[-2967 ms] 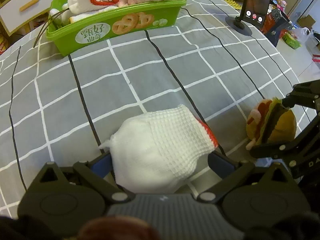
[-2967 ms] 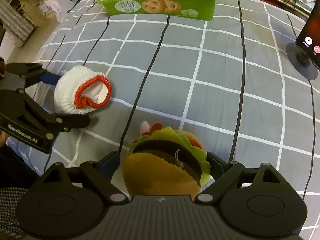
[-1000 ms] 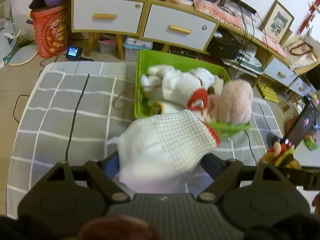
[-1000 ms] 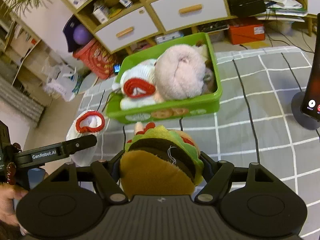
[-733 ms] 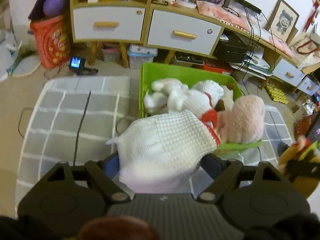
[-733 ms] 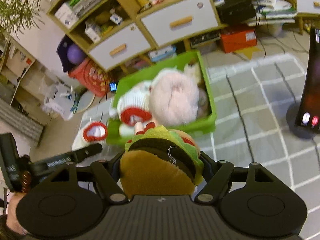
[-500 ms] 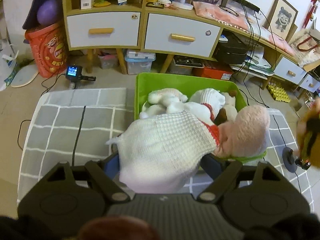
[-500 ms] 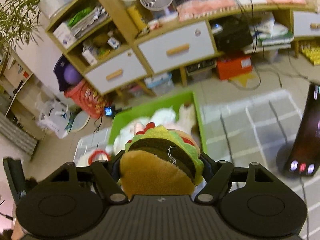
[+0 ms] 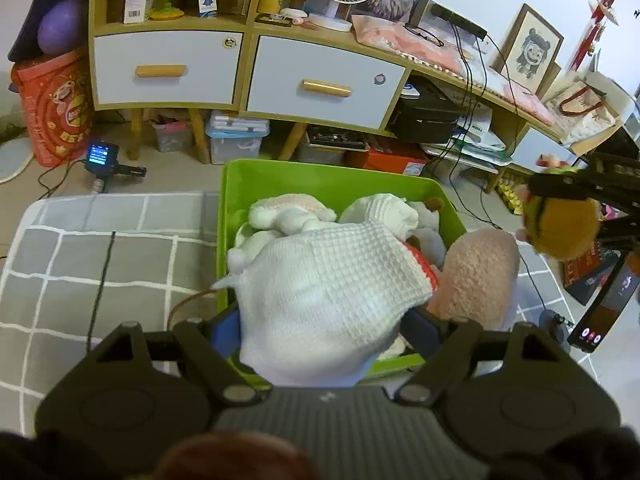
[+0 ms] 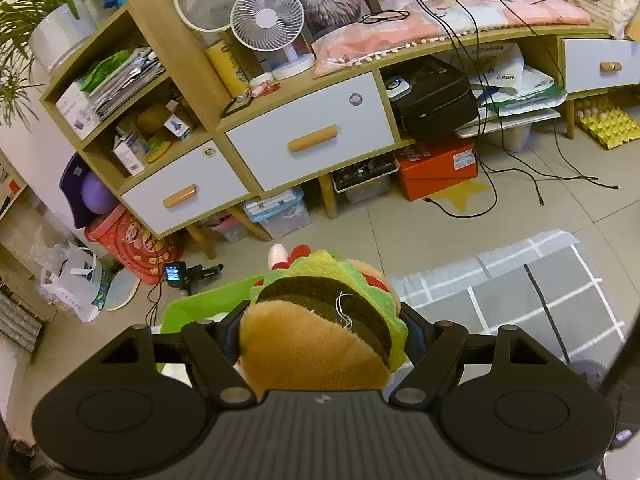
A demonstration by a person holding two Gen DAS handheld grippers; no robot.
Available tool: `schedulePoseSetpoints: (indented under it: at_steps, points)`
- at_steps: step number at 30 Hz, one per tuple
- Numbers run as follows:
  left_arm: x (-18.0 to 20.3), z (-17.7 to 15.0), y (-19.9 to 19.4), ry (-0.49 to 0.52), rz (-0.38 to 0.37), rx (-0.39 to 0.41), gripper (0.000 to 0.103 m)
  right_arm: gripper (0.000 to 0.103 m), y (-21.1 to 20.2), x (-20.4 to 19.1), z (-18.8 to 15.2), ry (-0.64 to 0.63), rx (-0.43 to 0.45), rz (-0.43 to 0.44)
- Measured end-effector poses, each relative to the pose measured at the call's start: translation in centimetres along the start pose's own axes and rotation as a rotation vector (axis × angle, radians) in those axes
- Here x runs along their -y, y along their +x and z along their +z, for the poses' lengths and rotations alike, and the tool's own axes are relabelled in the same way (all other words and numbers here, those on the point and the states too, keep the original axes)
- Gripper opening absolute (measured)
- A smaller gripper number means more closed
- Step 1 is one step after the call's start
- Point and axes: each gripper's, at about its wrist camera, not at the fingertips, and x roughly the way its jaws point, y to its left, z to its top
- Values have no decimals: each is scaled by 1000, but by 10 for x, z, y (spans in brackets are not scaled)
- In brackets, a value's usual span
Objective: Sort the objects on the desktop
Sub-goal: 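Carry both plushes over the green bin and lower them inside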
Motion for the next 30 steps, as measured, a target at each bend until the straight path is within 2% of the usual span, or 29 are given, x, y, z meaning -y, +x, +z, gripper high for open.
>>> schedulePoseSetpoints:
  at_steps: [7, 14, 26, 30]
  points:
    - [-12, -4, 8, -9, -50, 22, 81, 74, 40, -6, 2, -8, -6, 32]
    - [-29, -4, 17, -60, -86, 29, 81, 74, 67, -21, -6, -27, -26, 68]
    - [-27, -5, 24, -5, -90, 60, 81, 71, 97, -23, -23, -27, -64, 34]
    - [-22, -5, 31, 27, -72, 35, 81, 71, 99, -25, -25, -47, -58, 18]
